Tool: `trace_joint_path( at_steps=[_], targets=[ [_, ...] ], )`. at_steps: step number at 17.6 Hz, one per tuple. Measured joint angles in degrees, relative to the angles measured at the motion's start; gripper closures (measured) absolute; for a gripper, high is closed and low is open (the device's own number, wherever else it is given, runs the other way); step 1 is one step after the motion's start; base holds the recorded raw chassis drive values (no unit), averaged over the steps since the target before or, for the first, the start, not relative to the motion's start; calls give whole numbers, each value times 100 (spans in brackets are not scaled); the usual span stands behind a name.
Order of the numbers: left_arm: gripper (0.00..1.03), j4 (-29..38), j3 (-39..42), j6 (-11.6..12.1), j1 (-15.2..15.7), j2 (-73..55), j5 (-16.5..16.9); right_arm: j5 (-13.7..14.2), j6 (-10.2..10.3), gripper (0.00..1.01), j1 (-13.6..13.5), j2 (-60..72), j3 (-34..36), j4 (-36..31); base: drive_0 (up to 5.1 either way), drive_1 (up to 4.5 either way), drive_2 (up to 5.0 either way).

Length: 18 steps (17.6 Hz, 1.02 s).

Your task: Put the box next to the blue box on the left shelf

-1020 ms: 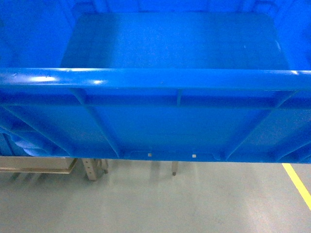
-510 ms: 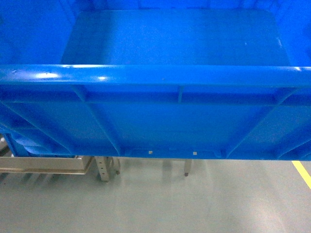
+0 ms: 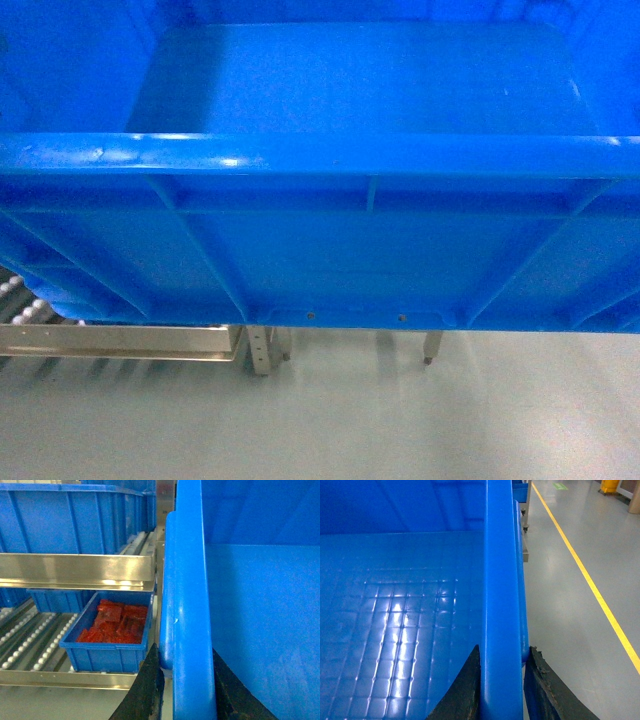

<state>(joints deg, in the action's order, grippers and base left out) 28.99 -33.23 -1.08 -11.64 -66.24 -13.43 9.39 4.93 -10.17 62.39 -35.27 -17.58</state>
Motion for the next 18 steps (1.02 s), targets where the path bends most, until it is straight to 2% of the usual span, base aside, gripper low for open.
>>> trace_joint_path(
  at_steps=[18],
  targets=[
    [88, -9, 2, 9, 11, 9, -9, -2, 2, 83, -2, 2, 0, 15, -505, 241, 241]
  ],
)
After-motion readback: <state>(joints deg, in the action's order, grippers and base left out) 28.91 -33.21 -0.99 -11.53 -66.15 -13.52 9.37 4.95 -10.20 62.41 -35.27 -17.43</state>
